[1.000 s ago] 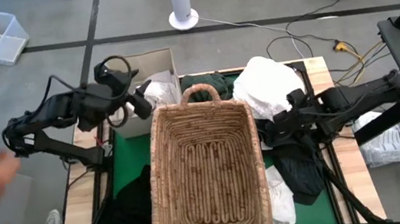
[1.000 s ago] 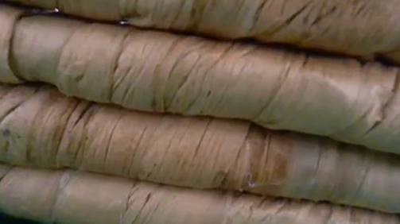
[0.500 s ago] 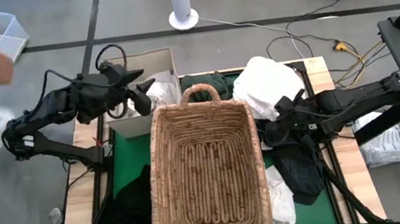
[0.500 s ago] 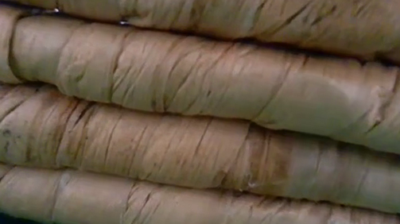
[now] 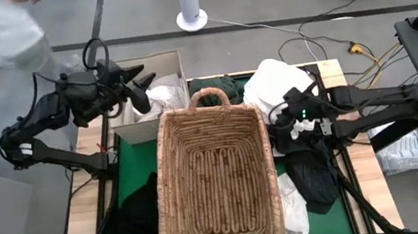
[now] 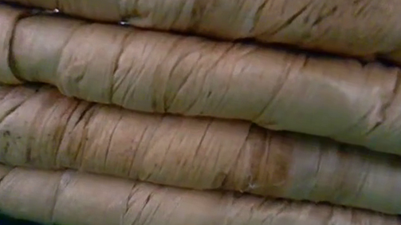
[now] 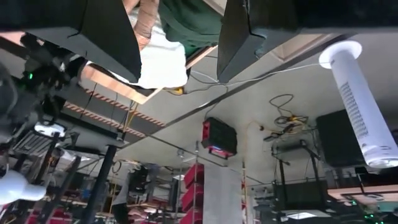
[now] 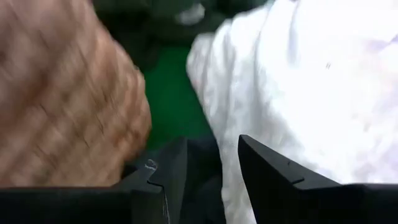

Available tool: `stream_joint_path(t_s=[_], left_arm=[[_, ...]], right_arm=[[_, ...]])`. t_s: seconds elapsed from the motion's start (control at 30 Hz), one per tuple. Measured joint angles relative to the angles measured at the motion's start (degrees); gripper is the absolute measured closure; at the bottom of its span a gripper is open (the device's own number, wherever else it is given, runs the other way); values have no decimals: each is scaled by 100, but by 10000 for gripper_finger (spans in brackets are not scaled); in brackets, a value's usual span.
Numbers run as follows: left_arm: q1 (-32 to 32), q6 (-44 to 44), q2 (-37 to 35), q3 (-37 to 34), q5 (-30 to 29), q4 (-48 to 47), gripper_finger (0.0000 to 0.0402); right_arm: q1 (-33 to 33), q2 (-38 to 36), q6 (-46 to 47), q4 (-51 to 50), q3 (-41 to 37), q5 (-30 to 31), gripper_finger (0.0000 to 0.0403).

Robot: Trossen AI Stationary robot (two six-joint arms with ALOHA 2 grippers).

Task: Pick & Place Cloths
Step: Put the green shirt into the brown basket

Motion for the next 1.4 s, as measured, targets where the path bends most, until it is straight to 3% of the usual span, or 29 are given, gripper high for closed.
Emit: stream_joint_path(t_s=[0.23, 0.4, 0.63, 0.87, 1.17, 1.4], left_arm=[[38, 334, 58, 0, -20, -69, 212], [39, 397, 101, -2, -20, -71, 212], [41, 362, 111, -2, -20, -71, 212], [41, 266, 105, -2, -22, -71, 212], [41, 287, 101, -2, -21, -71, 212], [40, 292, 101, -2, -21, -74, 212]], right_arm=[[-602, 192, -422, 24, 729, 14, 265], [-1223, 770, -1028, 23, 1366, -216, 254], [-2191, 2075, -1920, 20, 2701, -1291, 223], [-2866, 3737, -2015, -238, 4386, -2306, 181], [-3020, 5650, -2277, -1447, 6666, -3140, 117], [-3012, 6540, -2906, -2916, 8144, -3280, 75]])
